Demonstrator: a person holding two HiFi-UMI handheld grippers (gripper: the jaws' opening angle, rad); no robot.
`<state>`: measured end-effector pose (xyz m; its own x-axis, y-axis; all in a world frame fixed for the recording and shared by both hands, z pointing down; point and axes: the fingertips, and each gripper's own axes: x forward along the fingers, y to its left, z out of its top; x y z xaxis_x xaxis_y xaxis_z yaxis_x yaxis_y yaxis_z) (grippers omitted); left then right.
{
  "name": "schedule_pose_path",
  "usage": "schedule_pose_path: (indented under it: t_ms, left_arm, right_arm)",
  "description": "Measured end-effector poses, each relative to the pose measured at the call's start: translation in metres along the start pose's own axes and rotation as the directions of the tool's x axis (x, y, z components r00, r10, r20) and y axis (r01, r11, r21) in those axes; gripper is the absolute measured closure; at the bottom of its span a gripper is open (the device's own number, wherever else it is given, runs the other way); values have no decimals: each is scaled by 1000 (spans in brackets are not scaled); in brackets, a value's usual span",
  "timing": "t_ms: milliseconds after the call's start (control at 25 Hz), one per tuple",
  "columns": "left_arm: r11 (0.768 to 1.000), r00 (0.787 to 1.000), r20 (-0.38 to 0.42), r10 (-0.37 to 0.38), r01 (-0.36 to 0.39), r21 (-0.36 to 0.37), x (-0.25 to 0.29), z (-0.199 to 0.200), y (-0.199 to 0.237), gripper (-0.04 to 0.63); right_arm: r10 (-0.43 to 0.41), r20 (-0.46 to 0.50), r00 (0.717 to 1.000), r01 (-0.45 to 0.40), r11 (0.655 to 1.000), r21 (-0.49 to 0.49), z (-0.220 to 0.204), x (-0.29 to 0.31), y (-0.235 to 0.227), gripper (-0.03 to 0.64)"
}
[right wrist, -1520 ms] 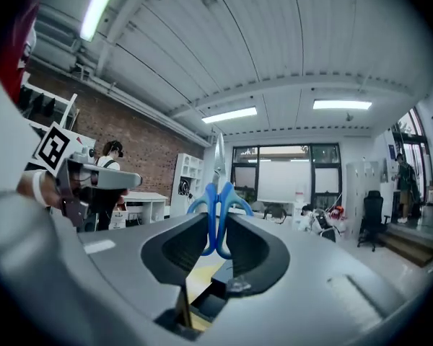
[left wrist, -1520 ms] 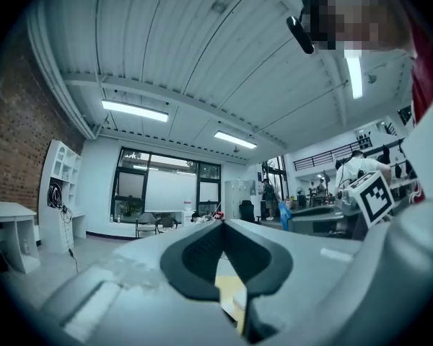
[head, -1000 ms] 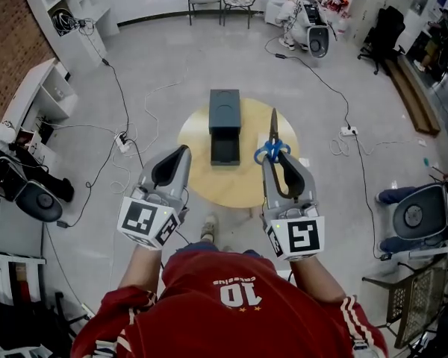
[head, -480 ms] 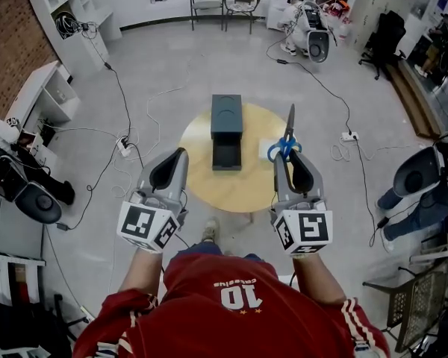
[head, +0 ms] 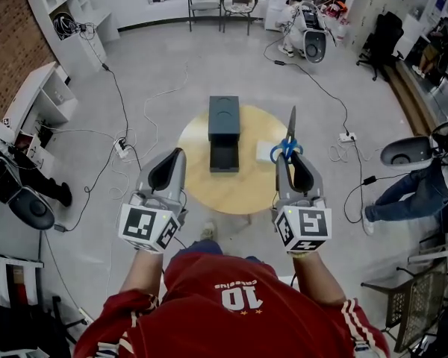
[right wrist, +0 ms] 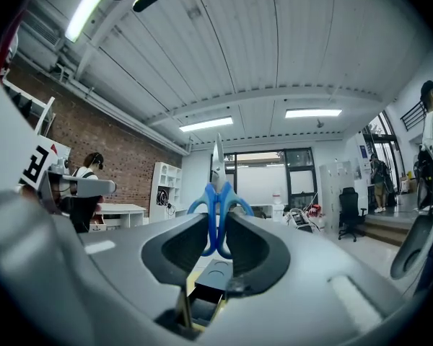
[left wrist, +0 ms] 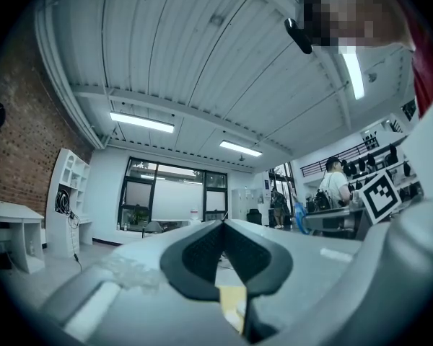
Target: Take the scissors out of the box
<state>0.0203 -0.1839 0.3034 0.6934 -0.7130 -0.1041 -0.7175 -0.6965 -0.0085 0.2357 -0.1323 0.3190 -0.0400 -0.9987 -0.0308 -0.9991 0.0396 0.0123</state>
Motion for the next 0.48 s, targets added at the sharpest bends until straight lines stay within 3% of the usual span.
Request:
schedule_pose_path:
  t_ms: [480]
  left_arm:
    - [1000,1000,-9,6,-6,-1,8,-5,0,592]
  right_arm:
    - [-7,-21,1000,8,1000,28,-10,1,-8,534]
